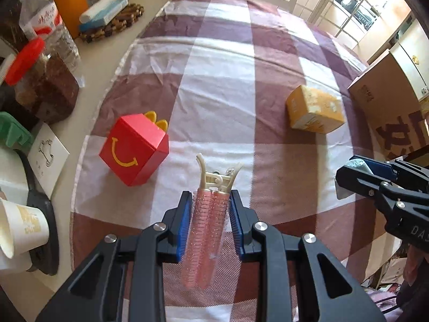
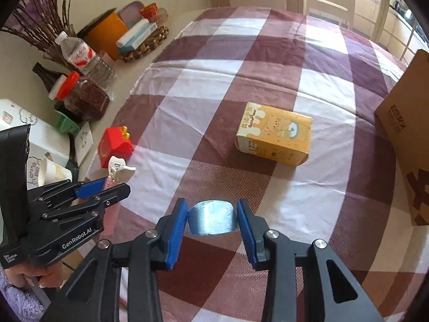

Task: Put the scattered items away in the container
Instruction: 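Carry the pink curler and blue tape roll with both tools toward the cardboard box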

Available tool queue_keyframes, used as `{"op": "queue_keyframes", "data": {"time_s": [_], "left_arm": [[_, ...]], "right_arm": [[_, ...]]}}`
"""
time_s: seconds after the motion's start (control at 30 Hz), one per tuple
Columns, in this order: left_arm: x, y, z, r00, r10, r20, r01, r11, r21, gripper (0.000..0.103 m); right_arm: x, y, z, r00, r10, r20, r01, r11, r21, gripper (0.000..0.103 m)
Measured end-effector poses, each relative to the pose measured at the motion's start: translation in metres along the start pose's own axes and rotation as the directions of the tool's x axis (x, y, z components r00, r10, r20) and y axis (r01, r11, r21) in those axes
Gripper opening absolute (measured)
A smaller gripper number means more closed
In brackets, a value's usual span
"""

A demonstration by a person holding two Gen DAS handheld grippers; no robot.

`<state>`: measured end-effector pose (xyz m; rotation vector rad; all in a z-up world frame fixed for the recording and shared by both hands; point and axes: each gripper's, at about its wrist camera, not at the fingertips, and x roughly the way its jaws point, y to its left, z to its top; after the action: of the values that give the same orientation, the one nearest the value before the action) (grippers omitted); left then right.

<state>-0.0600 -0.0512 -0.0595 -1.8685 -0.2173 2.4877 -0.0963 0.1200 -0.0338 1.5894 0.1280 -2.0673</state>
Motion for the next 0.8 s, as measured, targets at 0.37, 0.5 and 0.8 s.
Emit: {"op": "queue_keyframes", "data": {"time_s": [0.37,0.5,0.8], "left_arm": [[-0.040,-0.041,0.012,0.999,-0.005,0.051,0.002,0.998,0.060,0.028],[-0.049,-0.063,0.016,0.998,0.007,0.058,-0.013,0.995,0.095,0.028],[-0.058,-0.107,0.020,0.998,-0.003,0.069,-0.010,0.984,0.178,0.028]], "right_arm": [[-0.052,-0.013,-0.011,0.996,-0.010,0.091,0.007,0.999,0.038,0.039],[-0.066,-0.025,-0.018,0.993,-0.029,0.112,0.021,0.997,0.072,0.039],[-0.094,-0.052,-0.034,0.986,-0.071,0.152,0.049,0.988,0.144,0.039]]}}
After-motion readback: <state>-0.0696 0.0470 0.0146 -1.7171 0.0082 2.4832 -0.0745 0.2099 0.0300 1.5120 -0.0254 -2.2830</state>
